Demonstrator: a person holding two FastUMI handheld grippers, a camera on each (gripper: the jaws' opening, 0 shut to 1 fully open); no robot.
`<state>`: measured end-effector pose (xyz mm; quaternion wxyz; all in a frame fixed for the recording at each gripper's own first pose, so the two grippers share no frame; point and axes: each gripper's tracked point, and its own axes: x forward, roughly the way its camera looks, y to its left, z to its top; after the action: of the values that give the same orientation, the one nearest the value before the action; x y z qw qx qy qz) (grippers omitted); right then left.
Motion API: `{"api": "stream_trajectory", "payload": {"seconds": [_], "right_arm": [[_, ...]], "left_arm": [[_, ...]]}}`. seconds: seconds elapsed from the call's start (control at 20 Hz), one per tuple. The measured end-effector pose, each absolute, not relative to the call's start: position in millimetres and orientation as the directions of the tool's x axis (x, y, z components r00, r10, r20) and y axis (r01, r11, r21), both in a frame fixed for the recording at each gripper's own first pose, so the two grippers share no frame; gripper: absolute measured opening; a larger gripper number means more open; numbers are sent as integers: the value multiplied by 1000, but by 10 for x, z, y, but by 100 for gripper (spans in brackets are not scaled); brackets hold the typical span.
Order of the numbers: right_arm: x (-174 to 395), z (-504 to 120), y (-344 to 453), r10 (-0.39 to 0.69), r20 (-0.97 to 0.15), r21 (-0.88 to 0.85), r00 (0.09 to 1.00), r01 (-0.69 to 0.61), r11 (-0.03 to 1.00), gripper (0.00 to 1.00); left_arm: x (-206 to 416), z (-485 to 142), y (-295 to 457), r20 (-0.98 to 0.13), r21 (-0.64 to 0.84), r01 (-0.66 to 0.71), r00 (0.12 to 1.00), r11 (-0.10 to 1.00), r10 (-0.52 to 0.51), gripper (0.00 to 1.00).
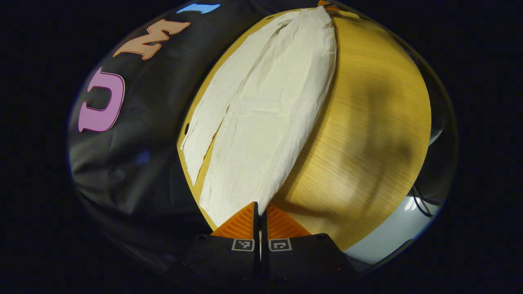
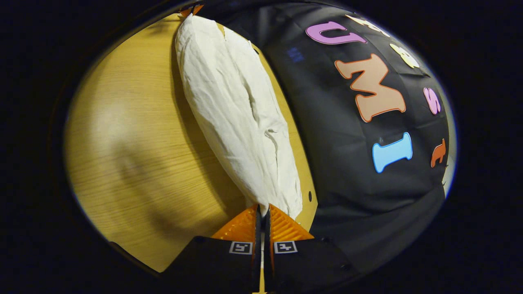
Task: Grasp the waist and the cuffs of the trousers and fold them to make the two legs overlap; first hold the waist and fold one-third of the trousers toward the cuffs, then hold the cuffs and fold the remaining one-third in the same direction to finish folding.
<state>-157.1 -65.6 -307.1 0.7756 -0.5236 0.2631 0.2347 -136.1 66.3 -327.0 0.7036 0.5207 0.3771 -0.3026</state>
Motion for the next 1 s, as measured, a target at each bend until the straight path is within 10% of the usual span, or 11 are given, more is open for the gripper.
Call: {"api": "stream_trajectory", "payload": {"seconds": [1.0], "right_arm": [[-130,-2253,-515,66,-431,-793,900,-413,447,5]], "left_arm": [[587,-2330,388,-651,715,609,759,342,10,0]]}}
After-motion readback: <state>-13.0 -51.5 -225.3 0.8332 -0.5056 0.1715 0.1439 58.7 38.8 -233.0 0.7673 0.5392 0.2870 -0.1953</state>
